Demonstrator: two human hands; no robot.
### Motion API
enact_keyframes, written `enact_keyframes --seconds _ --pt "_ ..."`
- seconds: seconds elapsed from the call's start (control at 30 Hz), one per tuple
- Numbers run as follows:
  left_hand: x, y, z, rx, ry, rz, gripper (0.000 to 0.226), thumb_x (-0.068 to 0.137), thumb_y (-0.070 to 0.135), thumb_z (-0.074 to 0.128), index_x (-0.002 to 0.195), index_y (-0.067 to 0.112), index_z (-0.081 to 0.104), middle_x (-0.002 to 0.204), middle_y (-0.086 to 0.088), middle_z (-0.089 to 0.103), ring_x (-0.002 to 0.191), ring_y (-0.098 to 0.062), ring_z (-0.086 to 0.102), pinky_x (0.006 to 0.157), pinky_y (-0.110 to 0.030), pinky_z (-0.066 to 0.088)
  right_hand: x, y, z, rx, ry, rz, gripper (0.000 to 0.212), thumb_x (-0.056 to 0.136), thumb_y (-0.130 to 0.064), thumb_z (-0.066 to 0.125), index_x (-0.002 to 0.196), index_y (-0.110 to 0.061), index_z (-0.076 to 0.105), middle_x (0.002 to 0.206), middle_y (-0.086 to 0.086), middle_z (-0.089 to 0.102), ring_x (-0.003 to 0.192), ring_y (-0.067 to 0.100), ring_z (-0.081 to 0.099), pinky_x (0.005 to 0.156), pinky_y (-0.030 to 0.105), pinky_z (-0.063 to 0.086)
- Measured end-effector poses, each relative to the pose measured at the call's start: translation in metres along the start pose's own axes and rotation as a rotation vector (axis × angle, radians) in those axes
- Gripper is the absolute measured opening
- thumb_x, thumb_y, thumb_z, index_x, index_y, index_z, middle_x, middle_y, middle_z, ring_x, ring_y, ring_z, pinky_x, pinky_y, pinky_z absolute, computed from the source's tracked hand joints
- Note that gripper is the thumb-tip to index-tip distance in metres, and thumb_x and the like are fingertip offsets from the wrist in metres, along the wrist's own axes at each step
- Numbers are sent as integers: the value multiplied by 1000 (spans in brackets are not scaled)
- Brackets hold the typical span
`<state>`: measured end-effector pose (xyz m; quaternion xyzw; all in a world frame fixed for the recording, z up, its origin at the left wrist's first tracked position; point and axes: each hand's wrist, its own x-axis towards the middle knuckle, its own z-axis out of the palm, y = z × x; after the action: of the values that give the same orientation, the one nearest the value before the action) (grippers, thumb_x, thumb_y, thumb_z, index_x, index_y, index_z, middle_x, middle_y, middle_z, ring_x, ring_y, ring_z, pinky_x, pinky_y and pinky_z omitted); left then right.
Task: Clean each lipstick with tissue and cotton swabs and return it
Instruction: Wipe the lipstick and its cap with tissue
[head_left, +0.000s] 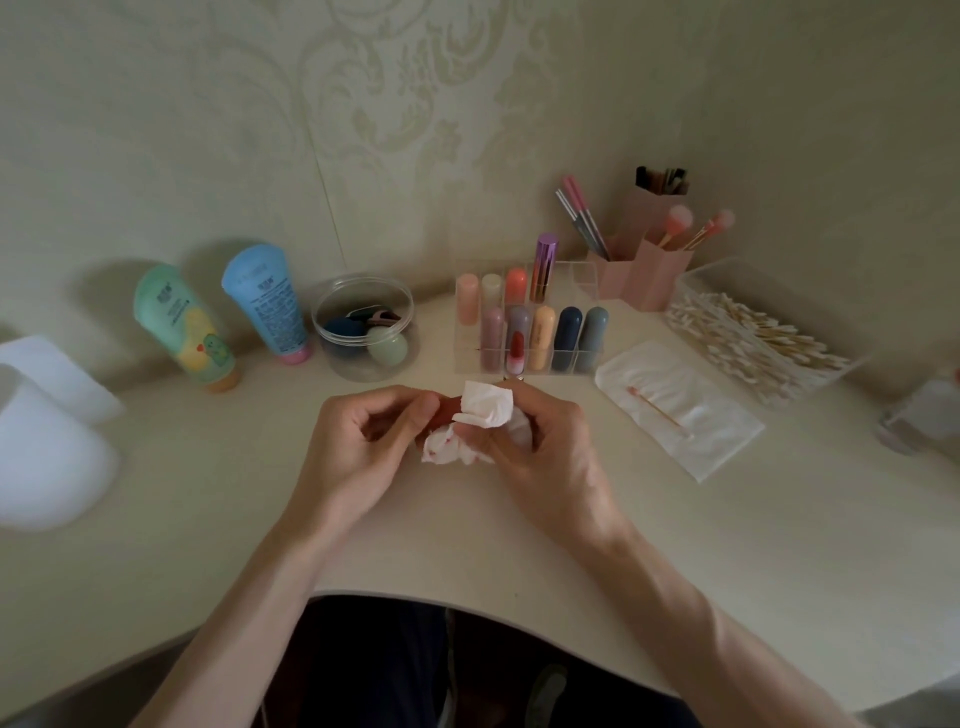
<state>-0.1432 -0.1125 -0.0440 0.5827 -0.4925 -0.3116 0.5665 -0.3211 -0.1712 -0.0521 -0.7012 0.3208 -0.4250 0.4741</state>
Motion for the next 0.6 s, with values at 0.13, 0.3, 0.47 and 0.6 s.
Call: enact_keyframes --seconds 0.13,0.3,0.47,0.6 --pt "0 1 1 12 39 59 17 89 6 75 99 19 80 93 8 81 89 -11 77 80 -18 56 1 1 2 17 14 71 10 92 -20 79 100 -14 78 89 0 78 83 19 74 73 41 60" --pt "-2 2 2 75 79 148 22 82 1 80 99 16 80 95 8 81 92 -12 77 84 -22 58 1 -10 -5 186 -40 295 17 94 -22 78 101 -8 80 93 6 80 86 18 75 76 30 58" --pt "0 3 -1 -154 135 51 22 75 13 79 96 13 78 88 -2 81 76 -13 74 79 -20 57 5 -32 -24 543 -64 436 22 95 -18 73 106 0 76 92 4 77 77 10 67 70 22 54" --pt "0 3 1 -164 114 45 20 80 11 76 100 10 77 88 -3 81 72 -14 73 73 -19 57 8 -25 -40 -201 -97 227 18 94 -40 77 87 -23 77 77 -4 75 65 13 66 58 33 48"
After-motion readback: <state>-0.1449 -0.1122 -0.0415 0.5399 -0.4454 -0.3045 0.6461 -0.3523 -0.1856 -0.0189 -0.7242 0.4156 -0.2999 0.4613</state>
